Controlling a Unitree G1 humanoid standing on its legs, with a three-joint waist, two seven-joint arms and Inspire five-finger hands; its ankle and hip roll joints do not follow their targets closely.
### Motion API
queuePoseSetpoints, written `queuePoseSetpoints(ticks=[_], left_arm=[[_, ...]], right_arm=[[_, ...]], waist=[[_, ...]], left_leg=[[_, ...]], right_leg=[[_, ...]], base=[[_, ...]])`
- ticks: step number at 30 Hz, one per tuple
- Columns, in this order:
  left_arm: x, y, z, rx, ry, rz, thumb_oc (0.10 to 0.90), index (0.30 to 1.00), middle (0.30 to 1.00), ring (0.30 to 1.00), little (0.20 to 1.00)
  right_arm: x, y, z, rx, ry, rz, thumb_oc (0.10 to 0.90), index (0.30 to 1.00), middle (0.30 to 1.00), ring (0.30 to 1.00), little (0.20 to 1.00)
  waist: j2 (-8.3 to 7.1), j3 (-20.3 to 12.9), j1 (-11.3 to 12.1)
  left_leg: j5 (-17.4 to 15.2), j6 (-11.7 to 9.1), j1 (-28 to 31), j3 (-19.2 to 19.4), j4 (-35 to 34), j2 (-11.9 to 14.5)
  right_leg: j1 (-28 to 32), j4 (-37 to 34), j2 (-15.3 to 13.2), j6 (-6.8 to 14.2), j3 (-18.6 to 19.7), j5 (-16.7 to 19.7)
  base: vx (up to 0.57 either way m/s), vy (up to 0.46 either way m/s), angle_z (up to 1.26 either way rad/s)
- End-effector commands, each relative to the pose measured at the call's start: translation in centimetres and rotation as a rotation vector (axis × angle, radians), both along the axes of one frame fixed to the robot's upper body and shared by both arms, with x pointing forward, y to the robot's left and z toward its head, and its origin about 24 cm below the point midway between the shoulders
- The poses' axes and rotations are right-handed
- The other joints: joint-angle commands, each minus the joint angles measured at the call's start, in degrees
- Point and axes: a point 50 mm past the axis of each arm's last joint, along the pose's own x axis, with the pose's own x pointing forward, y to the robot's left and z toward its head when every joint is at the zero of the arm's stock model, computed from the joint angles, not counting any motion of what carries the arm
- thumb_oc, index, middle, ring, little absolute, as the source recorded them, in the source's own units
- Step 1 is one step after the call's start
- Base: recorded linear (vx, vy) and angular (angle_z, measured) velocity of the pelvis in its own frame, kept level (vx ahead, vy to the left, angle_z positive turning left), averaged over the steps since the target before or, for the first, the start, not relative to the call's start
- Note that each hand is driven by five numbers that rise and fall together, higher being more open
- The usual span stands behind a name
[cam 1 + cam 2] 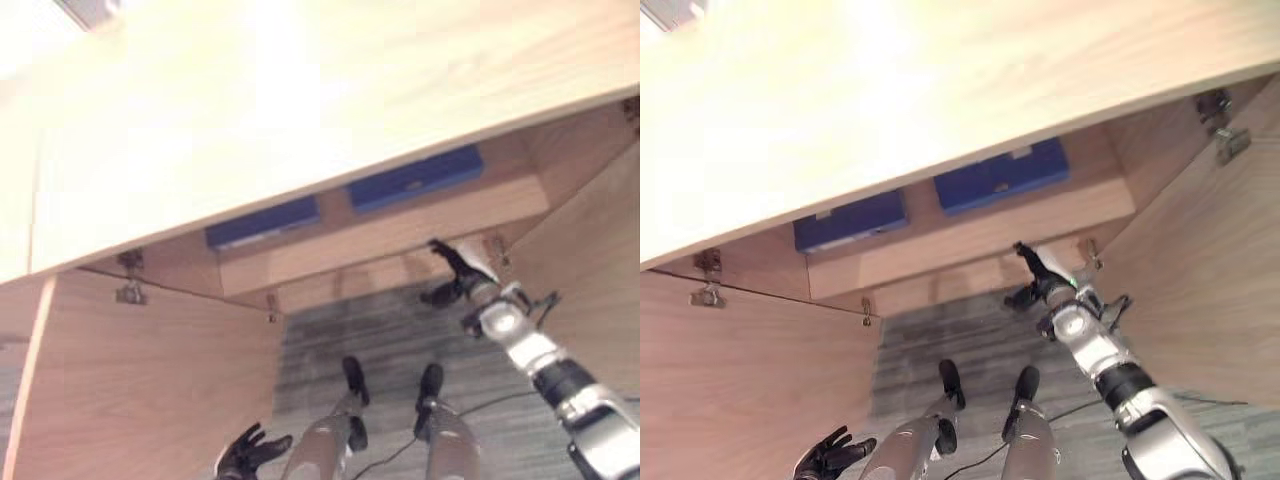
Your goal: Put the empty folder in the office cabinet
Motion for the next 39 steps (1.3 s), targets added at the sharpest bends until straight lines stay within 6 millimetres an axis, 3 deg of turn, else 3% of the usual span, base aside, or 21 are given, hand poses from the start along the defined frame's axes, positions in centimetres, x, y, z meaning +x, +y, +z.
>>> queuePoseSetpoints(ticks=[1, 3, 5, 6, 7, 9, 13, 16, 18, 24, 29, 32, 35, 37, 39], left_arm=[[-3.0, 2.0, -0.7, 0.135, 0.130, -0.016, 0.800, 0.900, 0.900, 0.900, 0.900], [-3.2, 2.0, -0.8, 0.142, 0.144, -0.012, 0.800, 0.900, 0.900, 0.900, 0.900], [-3.1, 1.7, -1.1, 0.157, 0.183, -0.011, 0.800, 0.900, 0.900, 0.900, 0.900], [-3.1, 1.7, -1.1, 0.157, 0.183, -0.011, 0.800, 0.900, 0.900, 0.900, 0.900], [-3.1, 1.4, -1.3, 0.171, 0.210, -0.048, 0.800, 0.900, 0.900, 0.900, 0.900], [-2.9, 1.1, -1.5, 0.187, 0.231, -0.097, 0.800, 0.900, 0.900, 0.900, 0.900], [-2.8, 0.4, -1.8, 0.221, 0.277, -0.219, 0.800, 0.900, 0.900, 0.900, 0.900], [-2.6, -0.5, -2.0, 0.238, 0.294, -0.303, 0.800, 0.900, 0.900, 0.900, 0.900], [-2.2, -0.8, -2.0, 0.252, 0.290, -0.359, 0.800, 0.900, 0.900, 0.900, 0.900], [0.1, -2.3, -1.8, 0.315, 0.251, -0.580, 0.800, 0.900, 0.900, 0.900, 0.900], [1.4, -2.5, -1.5, 0.311, 0.227, -0.577, 0.800, 0.900, 0.900, 0.900, 0.900], [1.2, -2.0, -1.6, 0.302, 0.248, -0.559, 0.800, 0.900, 0.900, 0.900, 0.900], [0.3, -1.4, -1.8, 0.308, 0.289, -0.578, 0.800, 0.900, 0.900, 0.900, 0.900], [-1.1, -0.5, -2.0, 0.308, 0.344, -0.551, 0.800, 0.900, 0.900, 0.900, 0.900], [-2.6, -0.1, -2.2, 0.296, 0.391, -0.534, 0.800, 0.900, 0.900, 0.900, 0.900]], right_arm=[[1.8, 0.7, 5.6, -0.086, -0.282, 0.066, 0.800, 0.900, 0.900, 0.900, 0.900], [1.4, 0.5, 4.9, -0.066, -0.271, 0.047, 0.800, 0.900, 0.900, 0.900, 0.900], [0.2, 0.0, 2.1, 0.079, -0.196, -0.042, 0.800, 0.900, 0.900, 0.900, 0.900], [0.2, 0.0, 2.1, 0.079, -0.196, -0.042, 0.800, 0.900, 0.900, 0.900, 0.900], [-1.1, -0.2, -1.0, 0.195, -0.100, -0.123, 0.800, 0.900, 0.900, 0.900, 0.900], [-3.0, -0.6, -4.9, 0.310, 0.035, -0.235, 0.800, 0.900, 0.900, 0.900, 0.900], [-9.0, -1.5, -12.3, 0.443, 0.315, -0.476, 0.800, 0.900, 0.900, 0.900, 0.900], [-14.6, -2.5, -16.5, 0.522, 0.491, -0.707, 0.800, 0.900, 0.900, 0.900, 0.900], [-18.1, -3.0, -18.2, 0.508, 0.588, -0.802, 0.800, 0.900, 0.900, 0.900, 0.900], [-26.1, -4.3, -20.3, 0.681, 0.630, -1.227, 0.800, 0.900, 0.900, 0.900, 0.900], [-27.5, -4.9, -20.3, 0.693, 0.620, -1.316, 0.800, 0.900, 0.900, 0.900, 0.900], [-29.9, -5.5, -20.4, 0.722, 0.617, -1.438, 0.800, 0.900, 0.900, 0.900, 0.900], [-30.1, -6.3, -20.1, 0.760, 0.550, -1.501, 0.800, 0.900, 0.900, 0.900, 0.900], [-28.2, -7.1, -19.5, 0.765, 0.476, -1.439, 0.800, 0.900, 0.900, 0.900, 0.900], [-25.0, -8.8, -17.7, 0.738, 0.346, -1.312, 0.800, 0.900, 0.900, 0.900, 0.900]], waist=[[-3.47, -2.2, 0.3], [-3.76, -2.7, 0.2], [-5.06, -3.9, -0.4], [-5.06, -3.9, -0.4], [-5.96, -4.8, -0.8], [-6.67, -6.1, -1.1], [-7.79, -8.9, -2.0], [-8.40, -10.7, -3.2], [-8.66, -11.6, -4.2], [-9.32, -11.2, -9.6], [-9.41, -8.8, -11.6], [-9.41, -8.7, -12.8], [-10.40, -10.7, -13.5], [-11.36, -12.0, -13.7], [-11.84, -13.3, -13.7]], left_leg=[[-7.8, -2.0, 5.5, -5.1, -0.5, -3.2], [-8.0, -2.0, 6.2, -5.1, -0.5, -3.2], [-8.6, -2.1, 7.8, -4.7, -0.5, -3.0], [-8.6, -2.1, 7.8, -4.7, -0.5, -3.0], [-9.0, -1.9, 8.9, -4.5, -0.5, -2.9], [-9.6, -1.7, 10.0, -4.6, -0.5, -2.9], [-11.1, -1.1, 13.1, -4.0, -0.5, -3.2], [-12.4, -0.6, 15.3, -3.5, -0.5, -3.3], [-13.1, -0.3, 16.4, -3.1, -0.5, -3.4], [-15.0, 0.8, 18.4, -0.5, -0.5, -3.8], [-15.8, 1.5, 19.0, 3.3, -0.5, -2.8], [-16.1, 1.5, 19.3, 4.6, -0.5, -1.6], [-16.3, 1.3, 19.4, 5.3, -0.5, -1.8], [-16.1, 0.9, 19.8, 6.8, -0.5, -1.4], [-16.1, 0.3, 20.5, 8.3, -0.5, -0.4]], right_leg=[[9.8, -15.6, 0.5, 5.4, -3.0, 2.5], [10.6, -15.6, 0.5, 5.4, -3.1, 2.4], [12.3, -15.6, 0.8, 5.5, -2.9, 2.3], [12.3, -15.6, 0.8, 5.5, -2.9, 2.3], [13.2, -15.6, 1.0, 5.5, -2.9, 2.2], [14.1, -15.6, 1.3, 5.6, -2.5, 2.1], [16.7, -15.6, 1.5, 5.8, -1.6, 1.9], [18.3, -15.2, 1.5, 6.0, -0.7, 1.6], [18.9, -14.8, 1.3, 6.1, -0.2, 1.4], [17.0, -10.1, 0.2, 7.1, 2.8, 1.1], [13.4, -5.0, -2.0, 7.9, 3.5, 0.6], [14.0, -2.9, -4.6, 7.4, 4.6, 0.0], [16.1, -6.5, -5.2, 8.4, 6.7, 1.8], [16.7, -11.4, -3.1, 8.8, 9.2, 2.5], [17.4, -14.0, -1.2, 8.7, 10.3, 2.8]], base=[[0.01, 0.035, -0.02], [0.00, 0.000, 0.00], [-0.04, 0.025, 0.09], [-0.06, 0.010, 0.10], [-0.05, 0.009, -0.02], [-0.03, 0.016, -0.08], [0.02, 0.031, -0.14], [0.06, 0.042, -0.13], [0.07, 0.051, -0.24], [0.00, 0.065, -0.27], [-0.08, 0.032, -0.77], [-0.03, -0.062, -0.89], [0.05, -0.144, -0.12], [0.11, -0.246, -0.37], [0.15, -0.309, -1.23]])
